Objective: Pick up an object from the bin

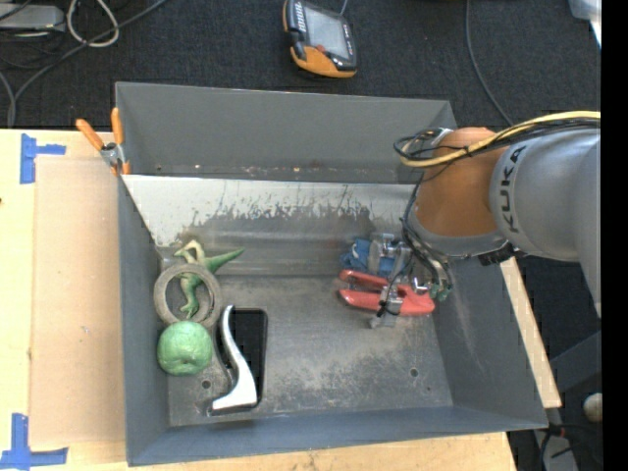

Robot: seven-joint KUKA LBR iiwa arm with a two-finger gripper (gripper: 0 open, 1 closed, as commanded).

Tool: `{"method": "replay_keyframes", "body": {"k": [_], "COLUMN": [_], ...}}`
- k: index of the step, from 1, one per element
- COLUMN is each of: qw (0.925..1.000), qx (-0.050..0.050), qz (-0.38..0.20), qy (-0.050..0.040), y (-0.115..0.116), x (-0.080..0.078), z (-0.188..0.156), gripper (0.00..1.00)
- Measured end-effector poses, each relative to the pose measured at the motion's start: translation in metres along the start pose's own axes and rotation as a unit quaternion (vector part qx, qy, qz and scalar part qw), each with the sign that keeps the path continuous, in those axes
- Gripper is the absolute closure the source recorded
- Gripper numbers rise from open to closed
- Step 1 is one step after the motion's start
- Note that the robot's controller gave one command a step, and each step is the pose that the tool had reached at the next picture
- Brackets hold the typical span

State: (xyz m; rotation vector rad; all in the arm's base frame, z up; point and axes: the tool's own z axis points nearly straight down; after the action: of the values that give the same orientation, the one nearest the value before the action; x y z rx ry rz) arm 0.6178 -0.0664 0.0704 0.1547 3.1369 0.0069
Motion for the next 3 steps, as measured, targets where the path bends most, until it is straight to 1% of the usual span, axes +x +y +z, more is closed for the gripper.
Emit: {"method": "replay_keyframes", "body": {"k": [1,2,3], "qw": [1.0000,1.0000,1.0000], "qx": [0.000,0.000,0.000], "qz": [-0.001,-0.001,-0.001], "qy": [-0.0007,-0.0019,-0.0019], "y": [0.0003,0.0006,0.0006], "x": [-0.0014,-0.0019,-0.0019], "z": [0.0002,-0.0024,-0.0024], "gripper": [0.00,1.00,1.00]}}
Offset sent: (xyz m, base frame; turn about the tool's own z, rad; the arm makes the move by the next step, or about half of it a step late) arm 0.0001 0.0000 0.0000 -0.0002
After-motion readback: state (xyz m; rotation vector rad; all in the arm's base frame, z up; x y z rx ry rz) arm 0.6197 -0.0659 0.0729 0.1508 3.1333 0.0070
